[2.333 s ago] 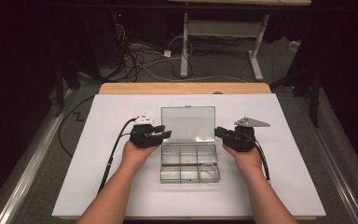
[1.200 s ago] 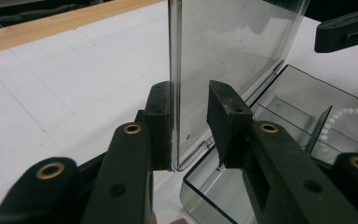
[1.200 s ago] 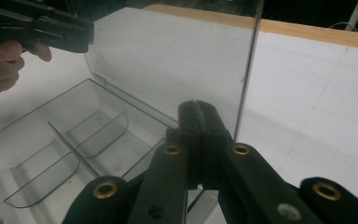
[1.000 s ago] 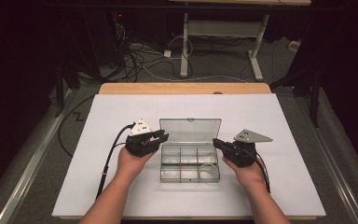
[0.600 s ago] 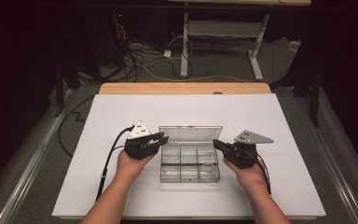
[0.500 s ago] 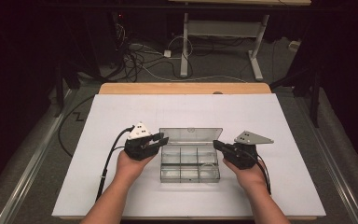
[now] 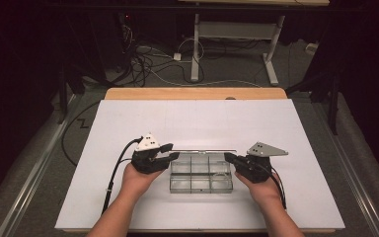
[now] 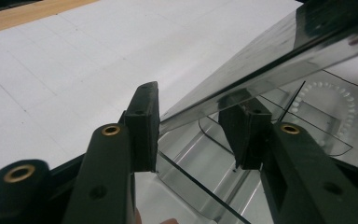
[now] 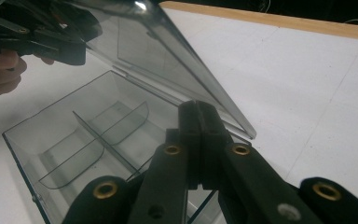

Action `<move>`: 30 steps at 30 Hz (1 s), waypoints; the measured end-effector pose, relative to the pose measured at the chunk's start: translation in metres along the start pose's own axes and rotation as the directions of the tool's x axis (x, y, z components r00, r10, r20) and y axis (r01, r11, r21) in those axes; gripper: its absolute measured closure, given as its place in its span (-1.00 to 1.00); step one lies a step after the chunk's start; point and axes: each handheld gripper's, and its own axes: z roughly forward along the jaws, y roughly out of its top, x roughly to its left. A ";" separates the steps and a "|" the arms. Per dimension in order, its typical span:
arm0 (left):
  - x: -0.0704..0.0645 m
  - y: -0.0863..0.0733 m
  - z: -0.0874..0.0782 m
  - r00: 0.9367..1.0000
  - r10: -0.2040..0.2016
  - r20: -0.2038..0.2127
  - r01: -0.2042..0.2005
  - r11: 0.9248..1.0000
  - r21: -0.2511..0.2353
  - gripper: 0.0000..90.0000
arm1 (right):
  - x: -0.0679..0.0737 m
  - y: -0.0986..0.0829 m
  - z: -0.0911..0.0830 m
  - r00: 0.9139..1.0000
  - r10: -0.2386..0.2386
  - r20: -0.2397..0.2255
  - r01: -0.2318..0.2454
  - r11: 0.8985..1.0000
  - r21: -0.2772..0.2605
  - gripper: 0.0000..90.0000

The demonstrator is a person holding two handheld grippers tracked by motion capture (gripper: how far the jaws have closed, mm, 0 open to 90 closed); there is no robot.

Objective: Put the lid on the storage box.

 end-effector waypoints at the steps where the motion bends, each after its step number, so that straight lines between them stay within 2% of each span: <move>1: -0.001 0.000 0.000 1.000 0.002 -0.001 -0.002 1.000 0.001 0.26 | 0.000 -0.001 0.000 1.000 0.003 0.000 -0.003 1.000 0.000 1.00; 8: -0.002 -0.004 -0.001 1.000 0.004 -0.009 -0.004 1.000 0.001 0.26 | 0.003 -0.004 -0.002 1.000 0.000 -0.006 0.000 1.000 -0.002 1.00; 11: -0.004 -0.005 0.000 1.000 0.004 -0.002 -0.004 1.000 0.012 0.18 | 0.005 -0.004 -0.004 1.000 -0.010 -0.008 0.010 1.000 -0.004 1.00; 17: -0.008 -0.009 -0.002 1.000 0.005 -0.016 -0.004 1.000 0.014 0.17 | 0.010 -0.005 -0.006 1.000 -0.024 -0.012 0.024 1.000 0.001 1.00; 21: -0.009 -0.013 -0.006 1.000 -0.005 -0.020 0.005 1.000 0.010 0.12 | 0.012 -0.007 -0.007 1.000 -0.025 -0.015 0.025 1.000 0.002 1.00; 24: -0.010 -0.019 -0.012 0.999 -0.027 -0.018 0.027 1.000 -0.005 0.12 | 0.013 -0.008 -0.009 0.999 -0.028 -0.017 0.028 1.000 0.000 1.00; 30: -0.011 -0.032 -0.024 0.998 -0.062 -0.012 0.062 0.998 0.018 0.12 | 0.014 -0.011 -0.009 0.999 -0.027 -0.023 0.028 1.000 0.003 1.00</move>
